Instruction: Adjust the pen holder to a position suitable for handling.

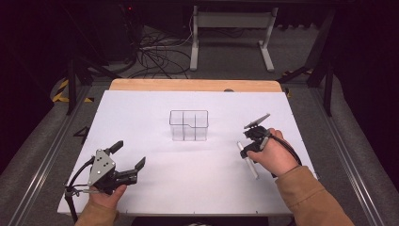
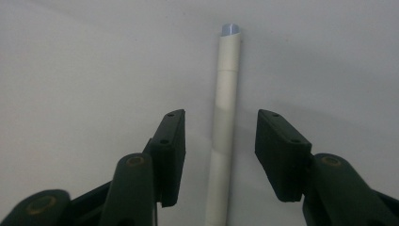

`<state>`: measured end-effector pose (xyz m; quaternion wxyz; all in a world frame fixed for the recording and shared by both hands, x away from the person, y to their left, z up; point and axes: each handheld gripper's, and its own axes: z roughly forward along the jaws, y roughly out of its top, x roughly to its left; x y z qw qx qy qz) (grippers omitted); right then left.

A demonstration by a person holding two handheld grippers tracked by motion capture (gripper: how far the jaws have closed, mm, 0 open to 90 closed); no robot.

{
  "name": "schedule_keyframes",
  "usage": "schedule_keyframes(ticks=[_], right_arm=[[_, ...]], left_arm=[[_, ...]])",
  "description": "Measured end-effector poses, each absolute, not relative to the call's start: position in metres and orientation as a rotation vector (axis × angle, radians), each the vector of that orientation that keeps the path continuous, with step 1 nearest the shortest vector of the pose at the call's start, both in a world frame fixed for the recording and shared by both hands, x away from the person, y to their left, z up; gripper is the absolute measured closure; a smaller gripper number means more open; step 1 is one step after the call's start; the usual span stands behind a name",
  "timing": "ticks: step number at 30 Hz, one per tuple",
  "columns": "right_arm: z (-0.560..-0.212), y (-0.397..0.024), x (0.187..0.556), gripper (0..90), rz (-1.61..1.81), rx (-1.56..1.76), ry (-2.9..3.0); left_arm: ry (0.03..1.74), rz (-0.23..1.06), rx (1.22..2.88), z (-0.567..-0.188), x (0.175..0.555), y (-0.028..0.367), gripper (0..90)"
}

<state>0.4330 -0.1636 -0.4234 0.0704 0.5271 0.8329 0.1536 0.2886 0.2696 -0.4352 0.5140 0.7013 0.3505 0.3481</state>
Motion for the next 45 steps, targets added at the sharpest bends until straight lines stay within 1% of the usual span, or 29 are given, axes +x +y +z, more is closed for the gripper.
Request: schedule_keyframes(ticks=[1,4,5,7,14,20,24,32,45], right_arm=[[-0.423,-0.164,0.433,56.7,0.462,1.585,2.505],[-0.425,-0.162,0.436,59.7,0.437,1.583,2.519],[-0.427,-0.162,0.437,62.3,0.408,1.577,2.528],[-0.428,-0.161,0.438,62.9,0.392,1.578,2.53],[-0.432,-0.157,0.441,70.0,0.326,1.571,2.55],[-0.434,-0.155,0.442,72.4,0.3,1.571,2.545],[-0.436,-0.153,0.443,76.2,0.282,1.574,2.535],[-0.439,-0.15,0.443,78.5,0.265,1.582,2.517],[-0.435,-0.151,0.44,79.0,0.289,1.61,2.493]], left_arm=[[0.843,0.837,1.686,-0.435,0.289,0.27,11.2],[0.843,0.837,1.686,-0.435,0.289,0.27,11.2],[0.844,0.836,1.687,-0.435,0.289,0.27,11.2],[0.844,0.836,1.686,-0.435,0.289,0.27,11.2],[0.842,0.836,1.688,-0.435,0.289,0.27,11.2],[0.843,0.839,1.687,-0.435,0.289,0.27,11.3],[0.842,0.839,1.688,-0.435,0.289,0.27,11.3],[0.841,0.84,1.688,-0.435,0.289,0.27,11.3],[0.843,0.844,1.687,-0.435,0.289,0.269,11.3]])
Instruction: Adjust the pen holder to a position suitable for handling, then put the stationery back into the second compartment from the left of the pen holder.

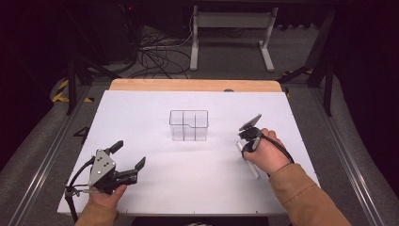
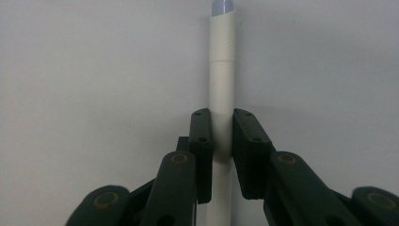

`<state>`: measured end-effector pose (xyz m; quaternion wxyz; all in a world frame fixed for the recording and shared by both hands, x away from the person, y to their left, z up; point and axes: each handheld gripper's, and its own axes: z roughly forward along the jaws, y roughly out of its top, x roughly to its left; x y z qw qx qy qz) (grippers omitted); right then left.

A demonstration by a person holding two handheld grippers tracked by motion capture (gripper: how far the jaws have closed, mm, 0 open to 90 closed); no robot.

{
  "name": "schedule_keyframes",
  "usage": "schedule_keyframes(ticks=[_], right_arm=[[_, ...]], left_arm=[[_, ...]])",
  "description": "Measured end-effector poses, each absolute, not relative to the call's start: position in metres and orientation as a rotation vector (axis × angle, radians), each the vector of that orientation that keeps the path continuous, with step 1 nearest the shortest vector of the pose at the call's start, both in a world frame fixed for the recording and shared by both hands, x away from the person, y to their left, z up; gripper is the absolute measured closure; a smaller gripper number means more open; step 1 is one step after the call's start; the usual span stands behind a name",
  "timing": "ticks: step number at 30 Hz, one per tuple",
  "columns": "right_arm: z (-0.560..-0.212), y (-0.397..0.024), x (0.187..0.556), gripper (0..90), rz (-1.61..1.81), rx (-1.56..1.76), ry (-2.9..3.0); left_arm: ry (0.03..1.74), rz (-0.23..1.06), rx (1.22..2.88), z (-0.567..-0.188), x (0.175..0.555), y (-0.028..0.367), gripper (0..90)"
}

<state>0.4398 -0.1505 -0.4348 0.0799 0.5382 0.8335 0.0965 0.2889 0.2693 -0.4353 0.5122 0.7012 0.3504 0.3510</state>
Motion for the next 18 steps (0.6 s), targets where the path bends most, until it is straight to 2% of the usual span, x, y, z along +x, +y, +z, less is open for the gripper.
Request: schedule_keyframes(ticks=[18], right_arm=[[-0.414,-0.159,0.429,79.0,0.465,1.575,2.465]], left_arm=[[0.837,0.851,1.688,-0.435,0.289,0.268,11.3]])
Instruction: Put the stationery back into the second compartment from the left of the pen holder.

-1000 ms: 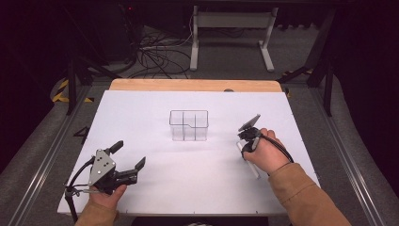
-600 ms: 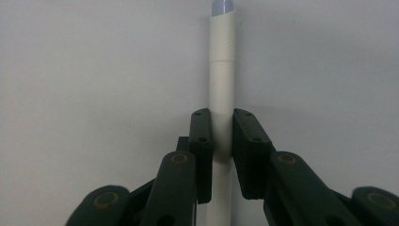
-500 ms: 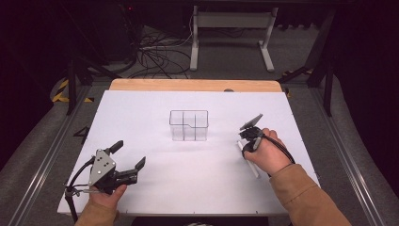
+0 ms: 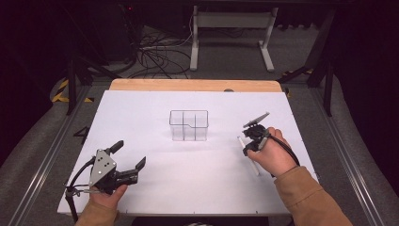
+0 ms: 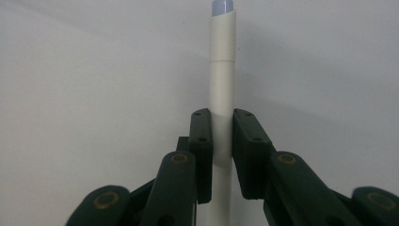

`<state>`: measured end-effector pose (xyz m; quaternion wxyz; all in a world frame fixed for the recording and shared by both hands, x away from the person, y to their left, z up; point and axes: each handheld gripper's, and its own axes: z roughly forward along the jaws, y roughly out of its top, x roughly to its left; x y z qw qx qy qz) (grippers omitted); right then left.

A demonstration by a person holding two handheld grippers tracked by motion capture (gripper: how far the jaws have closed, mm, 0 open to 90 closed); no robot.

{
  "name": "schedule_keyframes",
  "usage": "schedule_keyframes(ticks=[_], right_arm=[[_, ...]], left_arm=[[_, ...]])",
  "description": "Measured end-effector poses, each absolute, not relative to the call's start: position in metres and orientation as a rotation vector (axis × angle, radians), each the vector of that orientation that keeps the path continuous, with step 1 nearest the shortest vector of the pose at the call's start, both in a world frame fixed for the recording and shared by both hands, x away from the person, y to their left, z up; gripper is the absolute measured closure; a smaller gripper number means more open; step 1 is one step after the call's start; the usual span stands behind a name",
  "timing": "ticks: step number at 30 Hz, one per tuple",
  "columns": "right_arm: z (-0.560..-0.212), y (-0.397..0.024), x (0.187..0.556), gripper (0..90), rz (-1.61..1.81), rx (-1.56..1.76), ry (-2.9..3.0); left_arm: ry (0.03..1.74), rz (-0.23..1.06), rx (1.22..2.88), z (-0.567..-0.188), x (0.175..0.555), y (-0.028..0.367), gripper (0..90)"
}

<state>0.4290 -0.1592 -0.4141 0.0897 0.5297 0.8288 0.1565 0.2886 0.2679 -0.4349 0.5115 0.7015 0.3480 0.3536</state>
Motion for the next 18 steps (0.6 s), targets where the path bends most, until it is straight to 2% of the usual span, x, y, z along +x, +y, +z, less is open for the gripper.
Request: schedule_keyframes(ticks=[18], right_arm=[[-0.39,-0.162,0.422,79.0,0.689,1.461,2.421]], left_arm=[[0.847,0.853,1.682,-0.436,0.287,0.269,11.4]])
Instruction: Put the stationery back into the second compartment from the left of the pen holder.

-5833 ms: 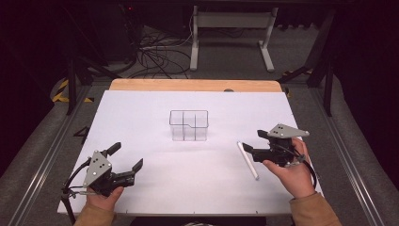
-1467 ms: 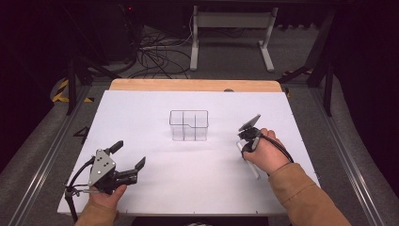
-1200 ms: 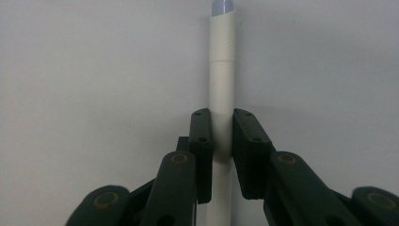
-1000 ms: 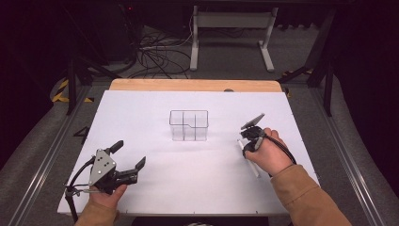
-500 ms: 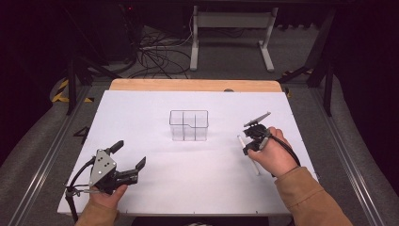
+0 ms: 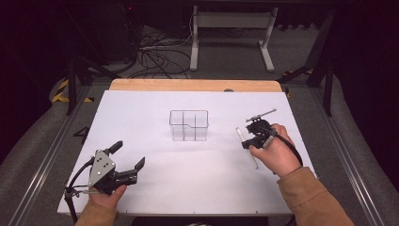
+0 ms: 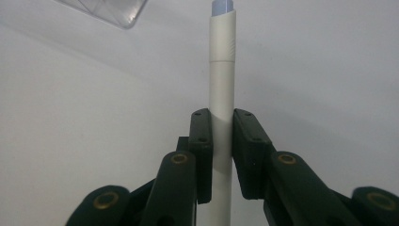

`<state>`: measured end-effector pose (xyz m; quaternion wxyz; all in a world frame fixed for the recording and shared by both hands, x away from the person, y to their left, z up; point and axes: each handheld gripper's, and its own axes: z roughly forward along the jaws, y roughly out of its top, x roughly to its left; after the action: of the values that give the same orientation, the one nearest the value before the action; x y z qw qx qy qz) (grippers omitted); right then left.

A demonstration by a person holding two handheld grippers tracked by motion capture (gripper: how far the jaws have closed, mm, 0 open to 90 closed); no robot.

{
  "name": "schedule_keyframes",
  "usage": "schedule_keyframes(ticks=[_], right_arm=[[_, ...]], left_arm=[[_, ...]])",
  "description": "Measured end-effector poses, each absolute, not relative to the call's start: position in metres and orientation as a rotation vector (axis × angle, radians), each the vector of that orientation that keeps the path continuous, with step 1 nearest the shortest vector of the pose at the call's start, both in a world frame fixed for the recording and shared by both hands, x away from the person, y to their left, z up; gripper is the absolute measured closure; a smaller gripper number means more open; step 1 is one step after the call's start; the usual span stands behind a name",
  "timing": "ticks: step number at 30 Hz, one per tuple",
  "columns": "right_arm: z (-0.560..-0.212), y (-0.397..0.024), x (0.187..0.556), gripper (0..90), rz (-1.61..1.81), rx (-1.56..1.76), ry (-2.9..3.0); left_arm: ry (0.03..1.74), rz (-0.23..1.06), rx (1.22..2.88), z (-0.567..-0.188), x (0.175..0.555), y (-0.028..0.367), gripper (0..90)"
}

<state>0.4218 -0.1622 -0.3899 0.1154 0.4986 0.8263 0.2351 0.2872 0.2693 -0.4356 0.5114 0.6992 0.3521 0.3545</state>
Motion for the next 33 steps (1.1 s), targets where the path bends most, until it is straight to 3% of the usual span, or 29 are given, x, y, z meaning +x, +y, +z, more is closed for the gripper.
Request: schedule_keyframes(ticks=[33], right_arm=[[-0.349,-0.158,0.413,78.9,1.372,0.997,2.224]], left_arm=[[0.848,0.854,1.682,-0.436,0.288,0.27,11.5]])
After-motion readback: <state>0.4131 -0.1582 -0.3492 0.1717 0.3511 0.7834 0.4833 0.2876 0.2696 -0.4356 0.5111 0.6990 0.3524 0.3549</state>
